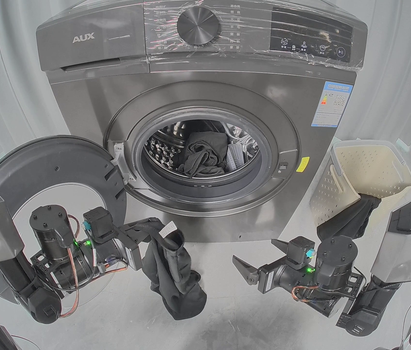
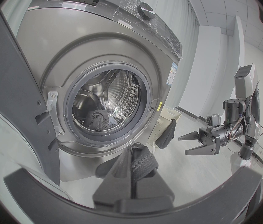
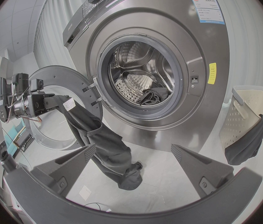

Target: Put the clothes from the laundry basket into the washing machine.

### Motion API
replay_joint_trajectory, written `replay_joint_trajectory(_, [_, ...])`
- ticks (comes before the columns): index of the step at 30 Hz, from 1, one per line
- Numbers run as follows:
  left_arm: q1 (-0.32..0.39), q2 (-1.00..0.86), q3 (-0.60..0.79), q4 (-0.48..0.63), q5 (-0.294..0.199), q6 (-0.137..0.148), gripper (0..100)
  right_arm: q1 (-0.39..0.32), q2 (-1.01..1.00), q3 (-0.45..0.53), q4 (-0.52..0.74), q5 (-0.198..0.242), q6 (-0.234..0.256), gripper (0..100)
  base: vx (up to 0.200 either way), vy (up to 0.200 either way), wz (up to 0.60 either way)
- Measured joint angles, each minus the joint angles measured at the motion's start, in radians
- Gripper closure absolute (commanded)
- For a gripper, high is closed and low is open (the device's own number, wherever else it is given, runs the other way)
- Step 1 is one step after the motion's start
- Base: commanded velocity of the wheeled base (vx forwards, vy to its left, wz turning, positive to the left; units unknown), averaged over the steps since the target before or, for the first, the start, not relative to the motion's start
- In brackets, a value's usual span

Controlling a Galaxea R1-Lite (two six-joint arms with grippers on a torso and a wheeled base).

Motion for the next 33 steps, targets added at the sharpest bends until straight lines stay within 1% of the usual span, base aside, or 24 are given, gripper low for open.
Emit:
replay_joint_trajectory(10, [0.000,-0.001,-0.006,0.000,-0.002,0.000,100,0.027,0.036,-0.037,-0.001,0.011,0.000,0,0.000,0.000,0.00])
replay_joint_trajectory(18, [0.001,-0.001,-0.009,0.000,-0.002,0.001,100,0.068,0.079,-0.084,-0.001,0.046,-0.012,0,0.000,0.000,0.00])
replay_joint_trajectory(27, [0.001,0.000,-0.016,0.000,0.001,0.003,100,0.119,0.110,-0.097,-0.001,0.055,-0.014,0,0.000,0.000,0.00])
replay_joint_trajectory(33, [0.001,0.001,-0.020,0.000,0.001,0.003,100,0.129,0.144,-0.133,-0.001,0.071,-0.012,0,0.000,0.000,0.00])
